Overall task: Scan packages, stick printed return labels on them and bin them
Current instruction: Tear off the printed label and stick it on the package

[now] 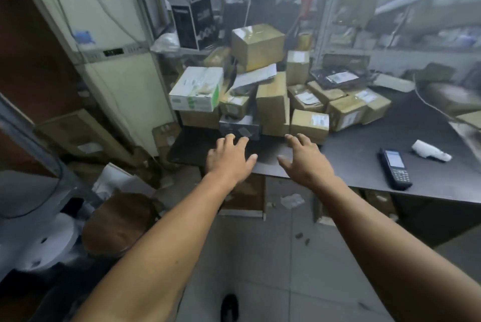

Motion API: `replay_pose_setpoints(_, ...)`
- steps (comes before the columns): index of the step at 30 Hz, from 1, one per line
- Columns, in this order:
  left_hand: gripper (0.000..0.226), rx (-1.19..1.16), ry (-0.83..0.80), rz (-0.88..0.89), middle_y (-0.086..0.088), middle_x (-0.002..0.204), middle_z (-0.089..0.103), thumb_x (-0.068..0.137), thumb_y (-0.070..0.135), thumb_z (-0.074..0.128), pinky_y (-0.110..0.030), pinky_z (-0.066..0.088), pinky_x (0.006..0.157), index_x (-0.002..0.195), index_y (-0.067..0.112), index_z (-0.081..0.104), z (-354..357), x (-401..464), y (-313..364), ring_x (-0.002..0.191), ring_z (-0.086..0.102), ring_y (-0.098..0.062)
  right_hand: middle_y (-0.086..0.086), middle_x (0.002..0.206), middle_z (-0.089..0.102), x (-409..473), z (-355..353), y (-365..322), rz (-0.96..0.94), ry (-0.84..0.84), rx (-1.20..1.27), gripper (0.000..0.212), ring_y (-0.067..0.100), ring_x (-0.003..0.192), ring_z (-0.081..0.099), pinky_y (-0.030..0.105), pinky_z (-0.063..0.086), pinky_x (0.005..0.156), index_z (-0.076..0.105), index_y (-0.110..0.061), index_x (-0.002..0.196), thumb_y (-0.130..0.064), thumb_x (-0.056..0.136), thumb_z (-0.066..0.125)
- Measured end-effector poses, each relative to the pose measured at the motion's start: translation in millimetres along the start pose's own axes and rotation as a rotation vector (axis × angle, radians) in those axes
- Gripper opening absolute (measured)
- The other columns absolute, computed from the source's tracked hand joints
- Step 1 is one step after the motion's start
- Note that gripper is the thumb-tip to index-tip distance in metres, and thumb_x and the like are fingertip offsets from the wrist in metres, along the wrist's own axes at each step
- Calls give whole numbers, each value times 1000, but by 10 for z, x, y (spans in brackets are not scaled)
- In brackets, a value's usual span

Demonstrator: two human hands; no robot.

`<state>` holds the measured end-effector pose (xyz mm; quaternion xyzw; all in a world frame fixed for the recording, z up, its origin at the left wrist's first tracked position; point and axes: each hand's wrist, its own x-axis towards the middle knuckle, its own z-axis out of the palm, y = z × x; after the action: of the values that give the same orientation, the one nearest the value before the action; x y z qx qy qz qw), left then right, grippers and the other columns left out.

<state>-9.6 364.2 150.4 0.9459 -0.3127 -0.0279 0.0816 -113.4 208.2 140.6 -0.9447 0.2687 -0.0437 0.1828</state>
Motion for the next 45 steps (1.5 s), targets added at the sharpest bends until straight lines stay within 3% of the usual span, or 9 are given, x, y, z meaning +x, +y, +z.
replay_pose_setpoints(14, 57, -151, -66, 370, -6, 149, 37, 98, 52, 45, -46, 41, 101, 149, 28, 34, 303, 1585, 936, 134, 36, -27, 6, 160, 22, 927, -312, 762, 326, 36, -53, 67, 30, 140, 33, 48, 38, 109, 24, -25, 153, -46, 96, 50)
replay_pose_setpoints(22, 57, -194, -106, 473, -6, 150, 37, 96, 50, 50, -45, 42, 101, 148, 30, 36, 512, 2132, 1533, 136, 35, -27, 7, 160, 22, 1255, -414, 1459, 451, 58, -13, 66, 30, 141, 32, 45, 36, 111, 24, -26, 153, -45, 96, 51)
replay_pose_setpoints(32, 55, -106, -140, 482, -8, 148, 36, 97, 48, 48, -45, 42, 101, 146, 27, 36, 1005, 2990, 2763, 135, 34, -30, 9, 159, 21, 2147, -744, 3022, 485, 30, -3, 74, 35, 139, 32, 47, 39, 107, 23, -29, 153, -48, 90, 58)
replay_pose_setpoints(38, 52, -127, -188, 382, -6, 141, 42, 96, 46, 49, -45, 44, 97, 144, 29, 38, 1371, 3491, 3578, 135, 35, -27, 9, 160, 16, 2873, -873, 3949, 431, -99, 37, 77, 35, 141, 29, 46, 38, 108, 23, -28, 152, -48, 88, 62)
replay_pose_setpoints(45, 55, -55, -188, 276, -6, 139, 43, 96, 45, 47, -44, 41, 101, 147, 26, 38, 1769, 3750, 4079, 129, 39, -28, 12, 163, -5, 3628, -766, 4584, 288, -181, -31, 86, 36, 148, 3, 53, 29, 113, 18, -34, 153, -56, 84, 65)
